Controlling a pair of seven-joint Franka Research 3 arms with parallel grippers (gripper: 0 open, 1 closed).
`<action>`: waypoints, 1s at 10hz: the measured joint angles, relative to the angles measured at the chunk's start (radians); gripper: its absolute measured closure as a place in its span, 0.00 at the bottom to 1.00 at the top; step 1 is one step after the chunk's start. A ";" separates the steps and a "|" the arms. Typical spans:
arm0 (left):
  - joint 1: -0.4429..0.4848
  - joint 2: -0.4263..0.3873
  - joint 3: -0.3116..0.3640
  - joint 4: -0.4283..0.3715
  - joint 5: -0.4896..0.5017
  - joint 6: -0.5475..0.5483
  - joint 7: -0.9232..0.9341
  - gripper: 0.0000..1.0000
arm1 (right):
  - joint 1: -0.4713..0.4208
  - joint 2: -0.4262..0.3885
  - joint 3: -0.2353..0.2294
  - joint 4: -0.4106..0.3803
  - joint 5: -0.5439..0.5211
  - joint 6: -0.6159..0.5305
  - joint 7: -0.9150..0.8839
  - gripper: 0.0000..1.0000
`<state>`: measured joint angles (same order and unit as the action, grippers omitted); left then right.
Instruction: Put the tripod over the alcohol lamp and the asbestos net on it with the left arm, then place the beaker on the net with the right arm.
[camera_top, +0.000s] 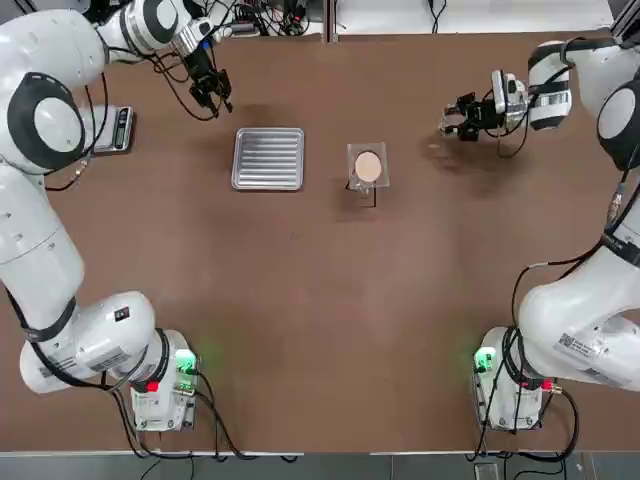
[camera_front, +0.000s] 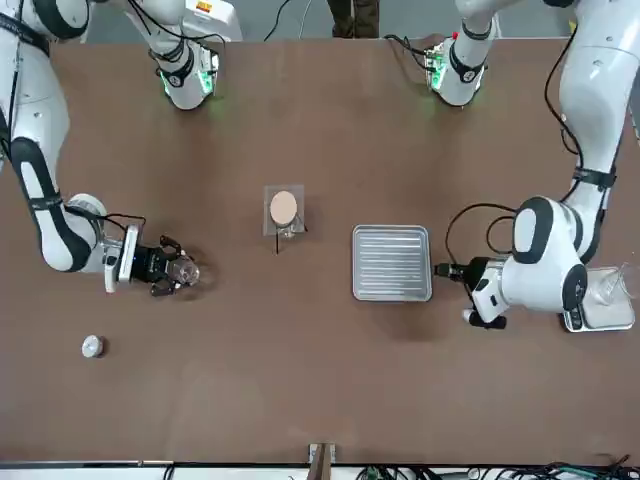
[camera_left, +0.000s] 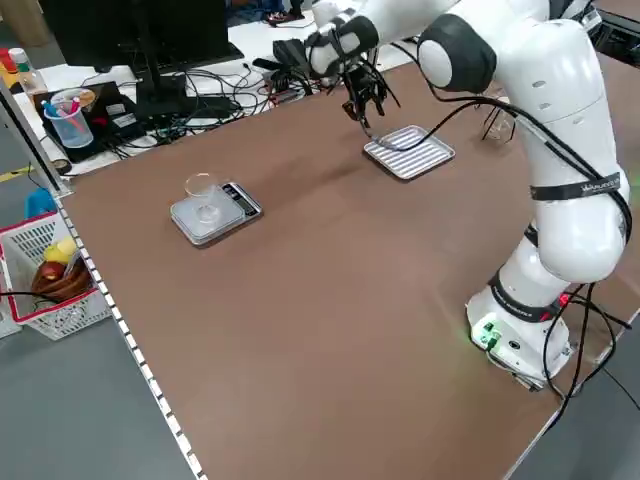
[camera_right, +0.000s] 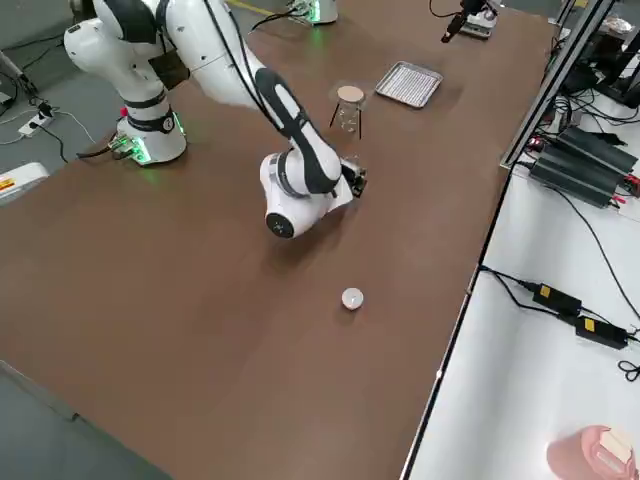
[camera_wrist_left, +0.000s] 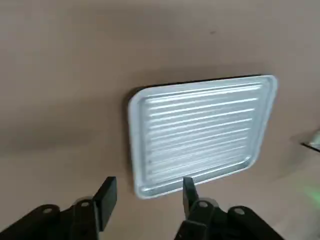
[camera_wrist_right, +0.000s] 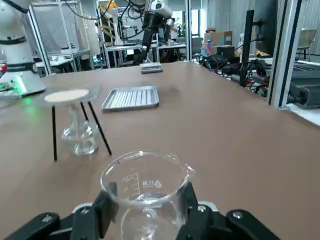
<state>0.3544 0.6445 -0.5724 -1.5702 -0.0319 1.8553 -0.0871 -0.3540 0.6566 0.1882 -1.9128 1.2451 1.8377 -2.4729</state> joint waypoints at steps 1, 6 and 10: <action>0.018 -0.023 0.000 0.000 0.016 -0.024 -0.010 0.38 | 0.032 -0.025 0.000 -0.011 0.023 0.008 0.018 0.42; -0.029 -0.259 0.113 0.002 0.020 -0.168 -0.065 0.19 | 0.250 -0.236 0.003 -0.172 0.171 0.139 0.119 0.42; -0.286 -0.415 0.420 -0.001 -0.002 -0.187 -0.107 0.01 | 0.442 -0.378 0.005 -0.293 0.343 0.252 0.165 0.42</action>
<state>0.0680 0.2295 -0.1527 -1.5708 -0.0339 1.6687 -0.1944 0.0878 0.2790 0.1927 -2.2056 1.5876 2.0901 -2.3079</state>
